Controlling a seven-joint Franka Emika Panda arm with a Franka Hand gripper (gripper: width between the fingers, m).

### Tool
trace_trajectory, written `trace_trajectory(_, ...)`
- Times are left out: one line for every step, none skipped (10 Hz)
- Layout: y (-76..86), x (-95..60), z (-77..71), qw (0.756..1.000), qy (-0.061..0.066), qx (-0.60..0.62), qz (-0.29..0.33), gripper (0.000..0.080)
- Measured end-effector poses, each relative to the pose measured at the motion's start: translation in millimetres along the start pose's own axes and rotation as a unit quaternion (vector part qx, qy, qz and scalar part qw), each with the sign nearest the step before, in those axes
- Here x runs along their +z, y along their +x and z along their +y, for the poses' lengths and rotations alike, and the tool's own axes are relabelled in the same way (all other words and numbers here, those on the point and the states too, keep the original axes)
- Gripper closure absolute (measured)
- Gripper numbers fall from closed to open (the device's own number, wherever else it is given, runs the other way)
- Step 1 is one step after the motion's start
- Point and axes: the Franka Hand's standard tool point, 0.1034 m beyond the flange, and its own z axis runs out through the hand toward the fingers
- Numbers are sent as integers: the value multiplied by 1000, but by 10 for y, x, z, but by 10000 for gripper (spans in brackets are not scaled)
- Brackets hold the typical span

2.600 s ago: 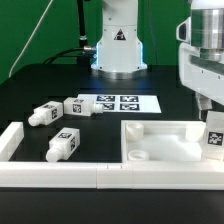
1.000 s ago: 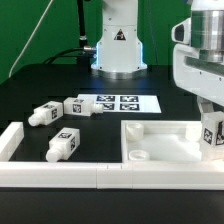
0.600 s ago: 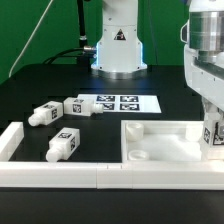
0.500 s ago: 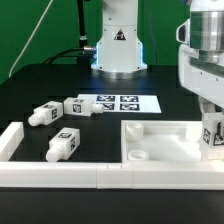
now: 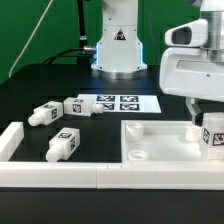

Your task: Assemble one leg

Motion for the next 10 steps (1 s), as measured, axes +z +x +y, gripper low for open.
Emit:
trace_trajectory(14, -5, 6, 998, -4, -64, 4, 151)
trace_trajectory(52, -17, 4, 987, -11, -161, 16, 150)
trace_trajectory(98, -22, 24, 970, -14, -241, 22, 150)
trace_trajectory(134, -27, 30, 960, -13, -278, 30, 150)
trace_trajectory(129, -25, 28, 964, -12, -265, 30, 150)
trace_trajectory(131, -25, 30, 966, -12, -256, 30, 258)
trace_trajectory(132, -25, 31, 966, -12, -255, 30, 395)
trace_trajectory(131, -25, 29, 971, -11, -236, 30, 395)
trace_trajectory(130, -25, 28, 982, -9, -188, 31, 514)
trace_trajectory(132, -24, 32, 988, -8, -154, 31, 514)
